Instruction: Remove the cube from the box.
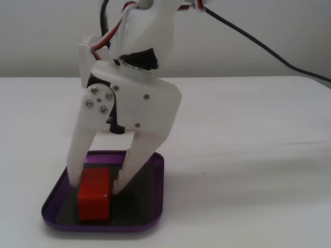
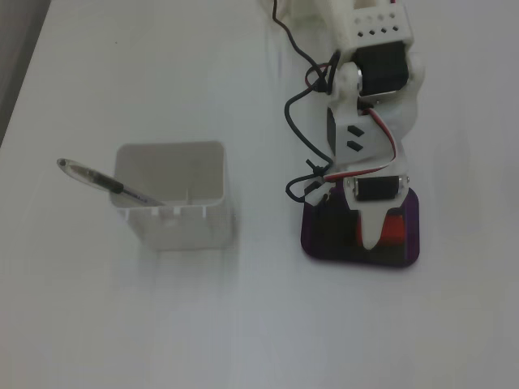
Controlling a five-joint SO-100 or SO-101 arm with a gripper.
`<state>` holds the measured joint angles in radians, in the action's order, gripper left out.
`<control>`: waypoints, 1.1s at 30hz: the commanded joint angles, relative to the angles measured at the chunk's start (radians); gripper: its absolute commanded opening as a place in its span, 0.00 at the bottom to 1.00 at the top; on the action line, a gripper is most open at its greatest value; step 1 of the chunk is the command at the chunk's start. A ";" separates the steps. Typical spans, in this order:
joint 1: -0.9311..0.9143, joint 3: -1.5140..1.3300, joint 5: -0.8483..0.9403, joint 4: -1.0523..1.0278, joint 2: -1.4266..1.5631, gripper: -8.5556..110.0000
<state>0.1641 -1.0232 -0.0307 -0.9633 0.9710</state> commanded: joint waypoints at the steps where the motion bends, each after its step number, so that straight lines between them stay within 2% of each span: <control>1: 0.003 0.025 0.003 -0.006 0.021 0.11; 3: 0.008 0.025 0.003 -0.006 0.023 0.06; 11: 0.009 0.064 0.002 -0.089 0.037 0.07; 24: 0.009 0.305 0.002 -0.425 0.328 0.07; 29: -0.003 0.249 -0.003 -0.552 0.425 0.07; 33: -0.006 0.055 -0.008 -0.566 0.472 0.07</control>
<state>0.1626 -0.8667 -0.0337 -1.5171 1.3392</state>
